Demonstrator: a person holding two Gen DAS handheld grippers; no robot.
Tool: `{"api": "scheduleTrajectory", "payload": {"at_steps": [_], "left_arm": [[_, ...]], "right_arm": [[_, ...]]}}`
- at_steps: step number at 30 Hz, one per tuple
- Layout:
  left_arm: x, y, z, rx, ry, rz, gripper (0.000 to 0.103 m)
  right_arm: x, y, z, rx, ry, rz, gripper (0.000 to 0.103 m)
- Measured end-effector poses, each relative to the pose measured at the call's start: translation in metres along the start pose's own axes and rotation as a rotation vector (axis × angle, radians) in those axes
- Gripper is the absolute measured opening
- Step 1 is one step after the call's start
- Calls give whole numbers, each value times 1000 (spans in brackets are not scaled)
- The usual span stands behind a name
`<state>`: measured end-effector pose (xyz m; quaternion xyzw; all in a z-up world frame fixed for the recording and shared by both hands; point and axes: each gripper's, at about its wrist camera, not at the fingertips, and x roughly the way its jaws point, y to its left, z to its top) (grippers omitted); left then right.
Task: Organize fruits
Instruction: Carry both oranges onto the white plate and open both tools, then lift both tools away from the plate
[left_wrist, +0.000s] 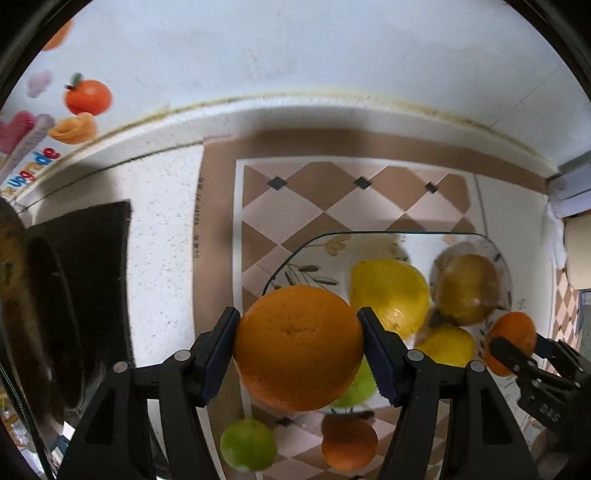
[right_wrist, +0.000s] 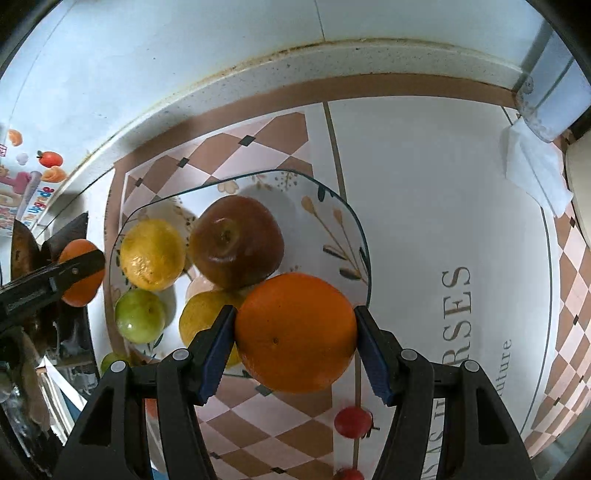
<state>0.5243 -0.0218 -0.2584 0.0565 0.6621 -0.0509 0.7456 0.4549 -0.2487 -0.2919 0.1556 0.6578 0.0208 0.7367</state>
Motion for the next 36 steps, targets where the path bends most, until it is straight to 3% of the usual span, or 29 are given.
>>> {"api": "scheduleTrajectory", "payload": {"at_steps": [11, 12, 13, 15, 16, 18, 21, 28, 36], "left_arm": [[37, 1, 5, -13, 107, 11, 63], [38, 2, 4, -18, 112, 9, 63], [39, 2, 2, -20, 113, 8, 63], [40, 4, 0, -19, 107, 8, 64], [39, 4, -1, -20, 100, 8, 66], [35, 5, -2, -17, 82, 20, 86], [24, 8, -6, -24, 58, 13, 94], [-5, 12, -35, -10, 15, 46, 94], [-52, 10, -93, -28, -114, 51, 94]], "right_arm": [[18, 1, -1, 16, 50, -14, 67], [17, 0, -2, 19, 45, -11, 71], [16, 0, -2, 23, 38, -3, 83], [10, -1, -3, 28, 26, 5, 90], [8, -1, -2, 28, 26, 6, 90], [2, 1, -3, 21, 22, -3, 93], [-5, 5, -8, 0, 17, -27, 96], [-24, 20, -34, -61, -16, -112, 96], [-60, 27, -68, -99, -92, -146, 96]]}}
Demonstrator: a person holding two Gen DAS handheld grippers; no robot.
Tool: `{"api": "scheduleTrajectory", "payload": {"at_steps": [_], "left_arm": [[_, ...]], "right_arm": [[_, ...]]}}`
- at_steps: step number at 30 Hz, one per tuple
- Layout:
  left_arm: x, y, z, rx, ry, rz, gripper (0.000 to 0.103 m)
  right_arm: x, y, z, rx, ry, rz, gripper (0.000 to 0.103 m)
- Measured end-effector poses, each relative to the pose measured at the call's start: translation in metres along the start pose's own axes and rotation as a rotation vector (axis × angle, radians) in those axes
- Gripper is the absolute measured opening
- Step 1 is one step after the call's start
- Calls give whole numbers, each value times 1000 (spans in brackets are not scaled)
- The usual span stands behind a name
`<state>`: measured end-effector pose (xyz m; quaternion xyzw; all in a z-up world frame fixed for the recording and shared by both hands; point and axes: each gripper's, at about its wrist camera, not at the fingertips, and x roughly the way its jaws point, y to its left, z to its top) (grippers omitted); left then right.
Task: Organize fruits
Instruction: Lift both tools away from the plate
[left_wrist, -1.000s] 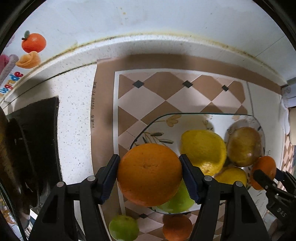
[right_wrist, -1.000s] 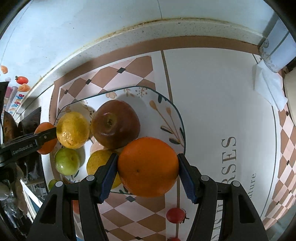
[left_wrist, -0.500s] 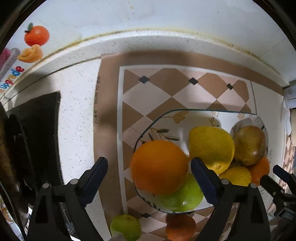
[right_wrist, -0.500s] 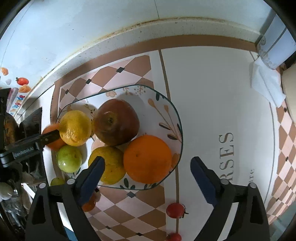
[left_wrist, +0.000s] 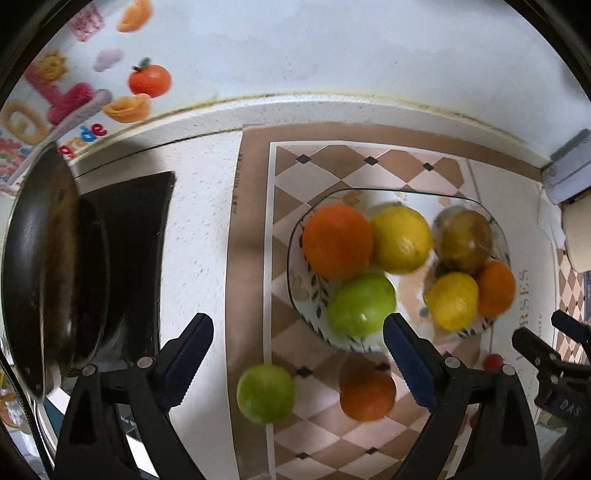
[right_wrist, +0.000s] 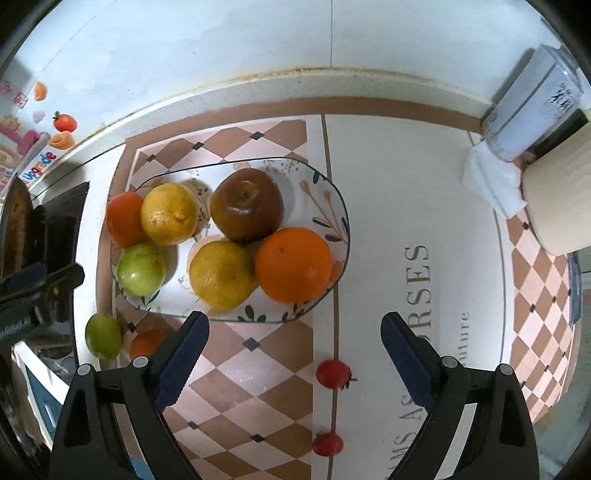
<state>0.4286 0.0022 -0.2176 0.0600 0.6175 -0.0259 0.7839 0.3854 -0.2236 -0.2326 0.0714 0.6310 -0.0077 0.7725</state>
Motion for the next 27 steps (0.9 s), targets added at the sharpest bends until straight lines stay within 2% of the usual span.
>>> {"api": "scheduleTrajectory", "payload": {"at_steps": [7, 27], "left_arm": [[-42, -15, -26, 1, -98, -17, 94], [-163, -23, -116, 10, -350, -62, 94]], "right_arm": [[-39, 5, -30, -33, -75, -23, 96], [-182, 12, -116, -47, -341, 7, 96]]}}
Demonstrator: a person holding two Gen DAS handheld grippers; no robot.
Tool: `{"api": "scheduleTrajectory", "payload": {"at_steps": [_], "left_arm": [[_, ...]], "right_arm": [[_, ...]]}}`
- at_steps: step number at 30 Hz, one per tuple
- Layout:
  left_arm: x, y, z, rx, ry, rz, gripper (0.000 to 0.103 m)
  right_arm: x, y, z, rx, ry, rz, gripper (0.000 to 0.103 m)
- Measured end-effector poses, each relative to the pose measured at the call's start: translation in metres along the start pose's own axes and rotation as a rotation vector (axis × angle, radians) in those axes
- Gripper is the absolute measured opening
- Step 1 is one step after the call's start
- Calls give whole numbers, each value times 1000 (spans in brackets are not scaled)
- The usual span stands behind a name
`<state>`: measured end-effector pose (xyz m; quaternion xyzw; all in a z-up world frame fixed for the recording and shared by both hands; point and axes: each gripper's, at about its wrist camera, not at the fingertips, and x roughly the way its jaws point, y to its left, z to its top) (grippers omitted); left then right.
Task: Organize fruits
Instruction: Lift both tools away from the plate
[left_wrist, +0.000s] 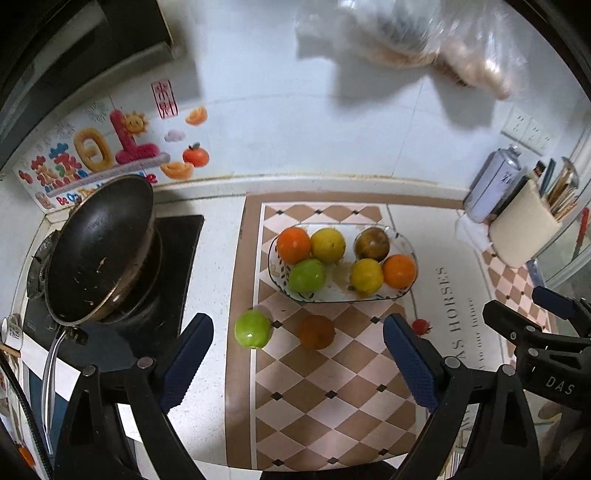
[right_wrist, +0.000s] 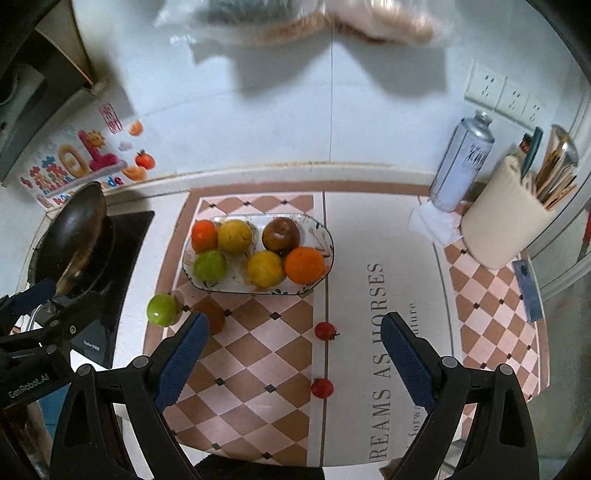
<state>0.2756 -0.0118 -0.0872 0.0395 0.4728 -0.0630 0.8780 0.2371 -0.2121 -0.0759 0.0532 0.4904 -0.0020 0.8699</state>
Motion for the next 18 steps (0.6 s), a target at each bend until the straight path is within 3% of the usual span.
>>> {"api": "scheduleTrajectory", "payload": {"at_steps": [8, 18], "left_arm": [[-29, 0, -7, -13, -65, -9, 94], [-24, 2, -10, -30, -57, 2, 94]], "right_arm": [[-32, -1, -10, 25, -50, 11, 96], [-22, -4, -4, 45, -51, 20, 96]]}}
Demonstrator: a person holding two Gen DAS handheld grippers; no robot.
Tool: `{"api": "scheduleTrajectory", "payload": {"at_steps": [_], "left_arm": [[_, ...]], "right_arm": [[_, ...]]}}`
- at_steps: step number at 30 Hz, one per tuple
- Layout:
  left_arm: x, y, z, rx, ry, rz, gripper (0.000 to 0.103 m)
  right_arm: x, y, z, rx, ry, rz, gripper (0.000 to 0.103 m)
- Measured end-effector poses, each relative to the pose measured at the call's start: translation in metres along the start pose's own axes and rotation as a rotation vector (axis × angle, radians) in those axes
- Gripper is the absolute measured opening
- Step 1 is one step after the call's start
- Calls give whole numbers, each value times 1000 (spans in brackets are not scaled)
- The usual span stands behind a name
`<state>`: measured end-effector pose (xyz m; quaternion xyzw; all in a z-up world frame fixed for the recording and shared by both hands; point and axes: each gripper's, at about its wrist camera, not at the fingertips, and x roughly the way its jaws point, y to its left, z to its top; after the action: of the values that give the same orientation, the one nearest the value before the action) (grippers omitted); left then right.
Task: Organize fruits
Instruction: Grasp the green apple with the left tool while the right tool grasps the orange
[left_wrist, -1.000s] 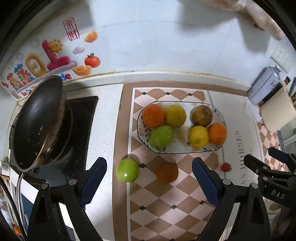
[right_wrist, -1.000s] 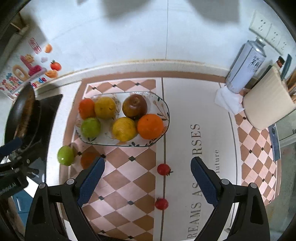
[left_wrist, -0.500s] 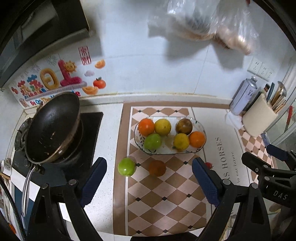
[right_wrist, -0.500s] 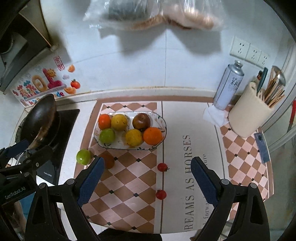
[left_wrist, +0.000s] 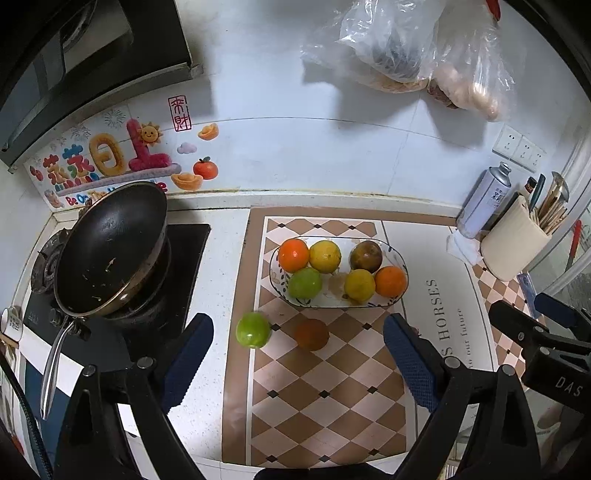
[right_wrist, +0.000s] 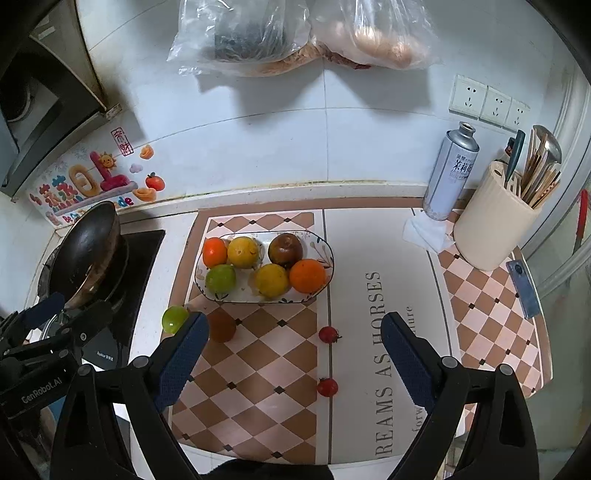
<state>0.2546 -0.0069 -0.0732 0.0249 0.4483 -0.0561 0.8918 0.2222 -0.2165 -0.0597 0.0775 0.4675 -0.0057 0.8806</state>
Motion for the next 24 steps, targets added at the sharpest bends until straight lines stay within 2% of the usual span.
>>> {"api": "scheduleTrajectory", "payload": {"at_steps": [6, 8, 12, 19, 24], "left_arm": [[15, 4, 4, -18, 12, 55, 96], [23, 6, 5, -12, 11, 101, 102], [47, 21, 3, -30, 32, 205, 102], [104, 68, -14, -95, 165, 346, 102], [144, 94, -23, -153, 277, 374, 102]], "right_arm": [[34, 0, 4, -6, 12, 33, 96], [55, 3, 3, -4, 51, 56, 96], [108, 19, -4, -21, 148, 119, 96], [219, 67, -25, -68, 348, 211, 96], [282, 101, -43, -92, 473, 252, 87]]}}
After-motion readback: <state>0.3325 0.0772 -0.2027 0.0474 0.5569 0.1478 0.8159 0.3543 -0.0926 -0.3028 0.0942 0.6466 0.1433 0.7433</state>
